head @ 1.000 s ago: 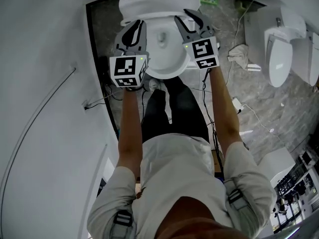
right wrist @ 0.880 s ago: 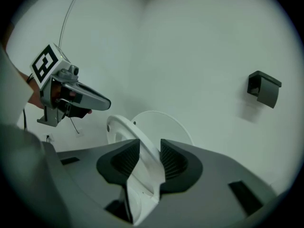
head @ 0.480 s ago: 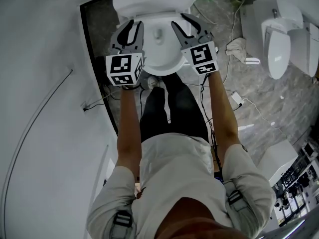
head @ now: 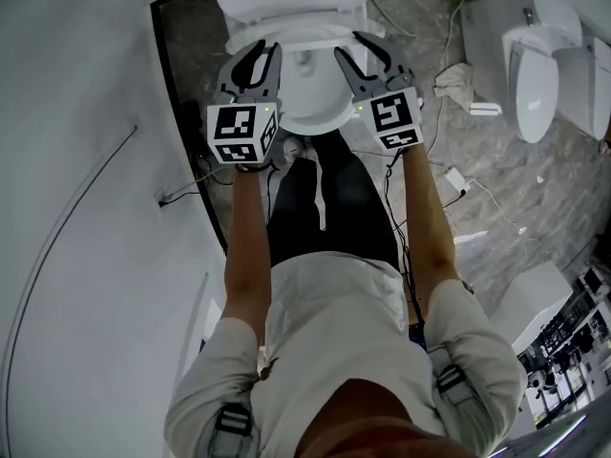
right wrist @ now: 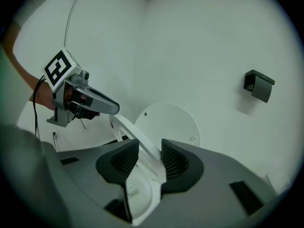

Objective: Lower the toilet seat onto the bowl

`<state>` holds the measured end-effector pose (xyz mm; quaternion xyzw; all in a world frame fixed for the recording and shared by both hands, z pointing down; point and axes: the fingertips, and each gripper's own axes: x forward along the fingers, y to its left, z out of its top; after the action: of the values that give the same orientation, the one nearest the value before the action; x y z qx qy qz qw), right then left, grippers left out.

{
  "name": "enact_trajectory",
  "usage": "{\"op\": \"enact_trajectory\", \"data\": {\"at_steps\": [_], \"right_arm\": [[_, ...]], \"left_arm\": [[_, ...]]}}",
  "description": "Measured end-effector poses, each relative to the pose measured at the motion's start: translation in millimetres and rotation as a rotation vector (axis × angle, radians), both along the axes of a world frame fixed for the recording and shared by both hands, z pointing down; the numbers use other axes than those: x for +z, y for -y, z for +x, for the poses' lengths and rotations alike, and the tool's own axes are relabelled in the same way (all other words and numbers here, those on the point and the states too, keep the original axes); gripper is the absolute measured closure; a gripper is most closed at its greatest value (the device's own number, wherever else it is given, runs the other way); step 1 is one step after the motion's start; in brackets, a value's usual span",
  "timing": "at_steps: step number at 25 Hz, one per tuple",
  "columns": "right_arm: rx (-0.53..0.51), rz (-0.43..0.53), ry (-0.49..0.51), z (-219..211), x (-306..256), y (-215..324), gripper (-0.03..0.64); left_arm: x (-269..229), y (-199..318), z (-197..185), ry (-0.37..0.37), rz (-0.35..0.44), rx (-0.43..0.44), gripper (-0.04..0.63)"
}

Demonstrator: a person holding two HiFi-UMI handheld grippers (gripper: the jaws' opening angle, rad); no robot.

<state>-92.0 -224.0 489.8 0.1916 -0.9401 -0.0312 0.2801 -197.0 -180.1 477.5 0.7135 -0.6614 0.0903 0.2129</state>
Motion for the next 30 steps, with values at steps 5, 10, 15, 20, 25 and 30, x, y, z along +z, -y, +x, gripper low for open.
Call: {"op": "enact_trajectory", "data": {"at_steps": [5, 10, 15, 20, 25, 30], "right_arm": [[-0.001, -0.006, -0.031, 9.7, 5.5, -15.7, 0.453], [-0.001, -0.011, -0.059, 19.7, 14.2, -35.1, 0.451], [0.010, -0.028, -0.065, 31.5, 23.2, -51.3, 0.448], [0.057, -0.078, -0.001, 46.2, 20.7, -61.7, 0.454], [0.128, -0.090, 0.061, 59.2, 12.6, -66.6, 0.486], [0.150, -0.092, 0.075, 61.2, 16.7, -71.5, 0.505]], "left_arm": [[5.6, -15.4, 9.9, -0.012, -0.010, 0.012, 0.505], [14.3, -34.1, 19.3, -0.025, -0.018, 0.019, 0.505], [24.4, -49.7, 29.5, -0.035, -0.032, 0.026, 0.505], [29.0, -58.3, 35.6, -0.036, -0.030, 0.014, 0.505], [34.6, -69.5, 40.3, -0.034, -0.037, 0.016, 0.505], [41.3, -80.5, 45.9, -0.031, -0.039, 0.018, 0.505]]}}
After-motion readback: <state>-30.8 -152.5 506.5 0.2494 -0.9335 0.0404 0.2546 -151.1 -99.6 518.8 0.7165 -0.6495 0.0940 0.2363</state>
